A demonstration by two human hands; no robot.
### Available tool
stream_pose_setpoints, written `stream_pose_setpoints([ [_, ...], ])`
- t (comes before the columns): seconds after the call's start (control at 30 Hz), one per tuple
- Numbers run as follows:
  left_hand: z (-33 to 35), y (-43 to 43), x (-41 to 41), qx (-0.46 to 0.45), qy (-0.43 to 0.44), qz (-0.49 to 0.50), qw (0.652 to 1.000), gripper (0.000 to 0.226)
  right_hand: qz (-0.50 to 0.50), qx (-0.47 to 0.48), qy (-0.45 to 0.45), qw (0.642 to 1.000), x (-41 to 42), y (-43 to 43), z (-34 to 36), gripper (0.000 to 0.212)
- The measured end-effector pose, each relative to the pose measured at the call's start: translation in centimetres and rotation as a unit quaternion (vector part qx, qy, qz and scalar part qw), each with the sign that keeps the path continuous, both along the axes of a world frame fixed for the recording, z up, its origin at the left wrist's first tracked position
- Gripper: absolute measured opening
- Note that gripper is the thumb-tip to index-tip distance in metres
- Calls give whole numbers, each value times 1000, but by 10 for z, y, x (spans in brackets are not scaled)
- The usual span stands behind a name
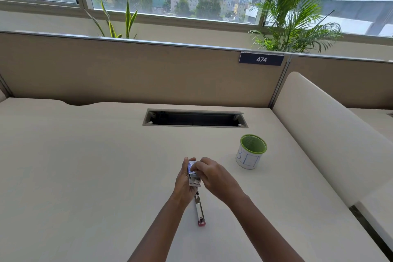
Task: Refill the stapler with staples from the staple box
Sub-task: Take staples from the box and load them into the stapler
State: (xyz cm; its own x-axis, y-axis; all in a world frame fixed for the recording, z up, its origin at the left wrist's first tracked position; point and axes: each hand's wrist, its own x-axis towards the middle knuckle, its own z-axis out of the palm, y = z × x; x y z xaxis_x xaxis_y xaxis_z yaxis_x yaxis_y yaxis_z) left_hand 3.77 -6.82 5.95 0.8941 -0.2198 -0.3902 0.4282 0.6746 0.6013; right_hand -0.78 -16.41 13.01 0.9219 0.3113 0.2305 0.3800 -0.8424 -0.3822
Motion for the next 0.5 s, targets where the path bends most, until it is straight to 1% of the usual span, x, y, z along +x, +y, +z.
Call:
stream_pose_setpoints([
  [0.23,0,2,2,-3,-1,-10,1000,34,18,18,48,999,2,-7,6,20],
  [0.5,-5,1,2,-2,-1,-23,1000,34,46,-35,68,996,9,-6,15,22],
])
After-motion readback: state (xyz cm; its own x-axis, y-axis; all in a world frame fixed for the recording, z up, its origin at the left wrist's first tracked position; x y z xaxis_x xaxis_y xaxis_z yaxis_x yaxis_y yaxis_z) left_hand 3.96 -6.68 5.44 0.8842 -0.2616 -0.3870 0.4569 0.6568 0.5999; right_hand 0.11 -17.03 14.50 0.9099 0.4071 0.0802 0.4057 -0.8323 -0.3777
